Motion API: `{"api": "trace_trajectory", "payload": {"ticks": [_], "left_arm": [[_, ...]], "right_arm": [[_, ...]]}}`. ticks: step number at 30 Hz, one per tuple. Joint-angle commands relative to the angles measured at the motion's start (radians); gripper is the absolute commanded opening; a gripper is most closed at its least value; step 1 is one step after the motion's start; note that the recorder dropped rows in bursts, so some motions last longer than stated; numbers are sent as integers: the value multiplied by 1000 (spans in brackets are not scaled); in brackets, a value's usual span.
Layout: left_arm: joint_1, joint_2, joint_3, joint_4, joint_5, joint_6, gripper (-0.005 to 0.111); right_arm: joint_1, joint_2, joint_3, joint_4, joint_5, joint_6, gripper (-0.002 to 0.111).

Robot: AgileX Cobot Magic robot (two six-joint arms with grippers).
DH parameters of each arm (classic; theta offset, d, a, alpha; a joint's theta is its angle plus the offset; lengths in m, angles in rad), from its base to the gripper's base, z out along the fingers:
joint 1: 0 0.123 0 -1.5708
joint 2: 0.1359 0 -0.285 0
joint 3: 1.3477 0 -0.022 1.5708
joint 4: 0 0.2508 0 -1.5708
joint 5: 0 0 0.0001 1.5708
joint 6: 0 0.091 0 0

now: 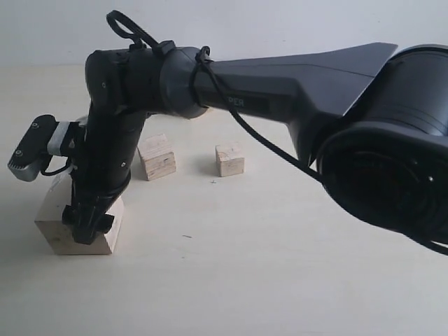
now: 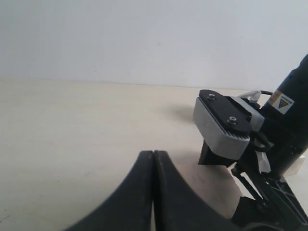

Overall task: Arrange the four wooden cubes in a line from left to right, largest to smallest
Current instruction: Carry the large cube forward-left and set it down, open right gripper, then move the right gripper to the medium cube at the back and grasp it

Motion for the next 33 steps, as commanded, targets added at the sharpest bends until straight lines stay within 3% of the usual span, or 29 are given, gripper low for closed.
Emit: {"api": "trace_trajectory", "payload": {"ticks": [1,2,4,8,12,15,17,22,33], "left_arm": [[1,-6,-1,-2,-2,-2,0],[1,-6,-1,-2,-2,-2,0],[1,-6,-1,-2,-2,-2,0],[1,-6,-1,-2,-2,-2,0],[1,-6,-1,-2,-2,-2,0],[1,-6,-1,-2,-2,-2,0],[1,-6,-1,-2,-2,-2,0],[1,-6,-1,-2,-2,-2,0],[1,-6,-1,-2,0,-2,0]], "right_arm": [[14,2,12,-65,27,12,39],[14,2,12,-64,32,12,57],[14,-1,12,-62,62,28,78],[14,-69,9,-59,117,84,105],[-17,-268,9,-165,63,189,105],[-144,-353,9,-378,-96,528,105],[-245,-327,9,-406,-161,762,105],[-319,-215,9,-402,-206,804,105],[-343,-61,9,-439,-455,824,105]]}}
